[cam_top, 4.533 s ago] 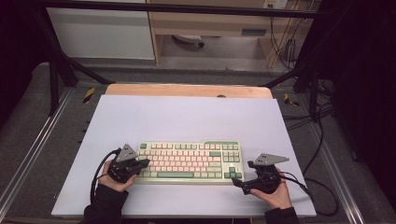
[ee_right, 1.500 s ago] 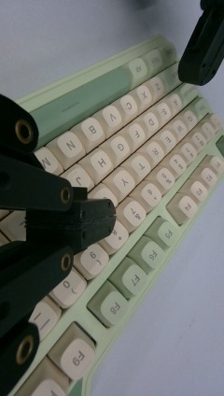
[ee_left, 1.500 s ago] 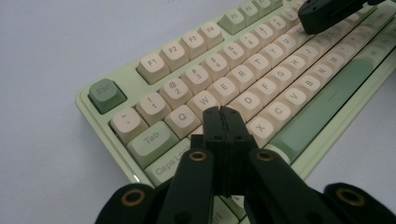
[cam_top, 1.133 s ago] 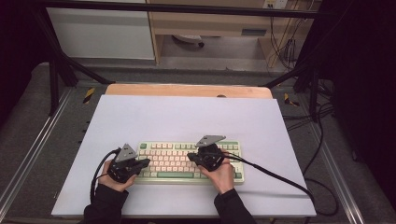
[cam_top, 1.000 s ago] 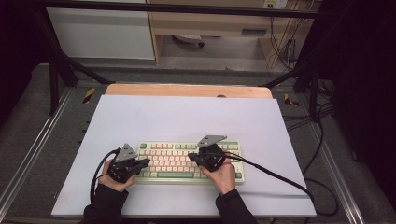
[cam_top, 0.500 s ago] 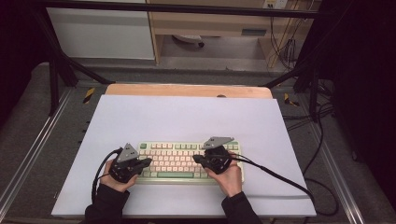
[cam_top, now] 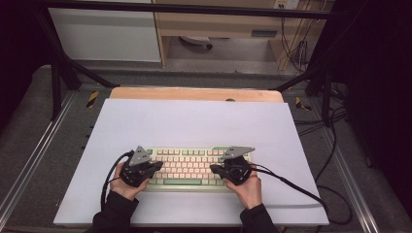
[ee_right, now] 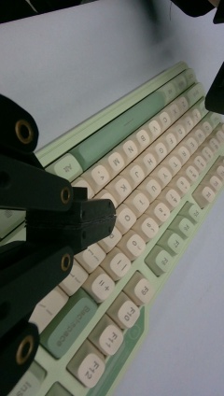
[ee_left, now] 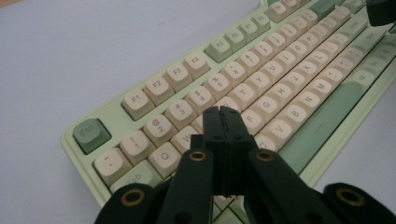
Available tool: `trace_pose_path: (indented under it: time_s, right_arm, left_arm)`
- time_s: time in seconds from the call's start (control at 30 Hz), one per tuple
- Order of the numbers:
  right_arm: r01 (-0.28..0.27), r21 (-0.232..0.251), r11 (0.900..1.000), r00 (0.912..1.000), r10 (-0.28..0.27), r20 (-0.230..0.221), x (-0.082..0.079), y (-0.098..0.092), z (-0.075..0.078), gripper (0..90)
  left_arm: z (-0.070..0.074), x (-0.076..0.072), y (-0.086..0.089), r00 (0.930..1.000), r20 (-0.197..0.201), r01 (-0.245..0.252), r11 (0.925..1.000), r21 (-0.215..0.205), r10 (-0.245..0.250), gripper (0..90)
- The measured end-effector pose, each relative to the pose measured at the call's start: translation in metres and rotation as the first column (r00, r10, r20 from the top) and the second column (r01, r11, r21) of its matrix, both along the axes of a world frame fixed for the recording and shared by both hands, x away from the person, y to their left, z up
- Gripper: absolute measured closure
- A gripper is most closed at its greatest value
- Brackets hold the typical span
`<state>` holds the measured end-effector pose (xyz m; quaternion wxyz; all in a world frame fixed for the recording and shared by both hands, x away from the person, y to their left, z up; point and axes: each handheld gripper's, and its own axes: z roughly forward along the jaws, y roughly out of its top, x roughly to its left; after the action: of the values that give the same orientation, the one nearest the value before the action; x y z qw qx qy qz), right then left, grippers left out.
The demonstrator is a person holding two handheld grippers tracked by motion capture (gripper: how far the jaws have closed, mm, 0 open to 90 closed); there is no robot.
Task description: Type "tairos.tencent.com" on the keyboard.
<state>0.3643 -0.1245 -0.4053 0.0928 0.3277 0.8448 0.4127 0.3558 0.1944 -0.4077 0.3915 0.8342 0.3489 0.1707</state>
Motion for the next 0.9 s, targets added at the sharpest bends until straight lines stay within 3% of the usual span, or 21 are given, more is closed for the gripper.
trace_pose_path:
  time_s: [0.53, 0.9]
  right_arm:
    - [0.018, 0.006, 1.000, 0.9997, -0.017, -0.018, -0.007, -0.020, -0.007, 90.0]
    - [0.021, 0.020, 1.000, 0.9995, -0.020, -0.023, -0.010, -0.024, -0.009, 90.0]
  left_arm:
    - [-0.005, 0.019, -0.030, 0.9998, -0.018, 0.011, 0.9996, 0.026, -0.010, 90.0]
    - [-0.013, 0.024, -0.035, 0.9996, -0.027, 0.011, 0.9992, 0.039, -0.010, 90.0]
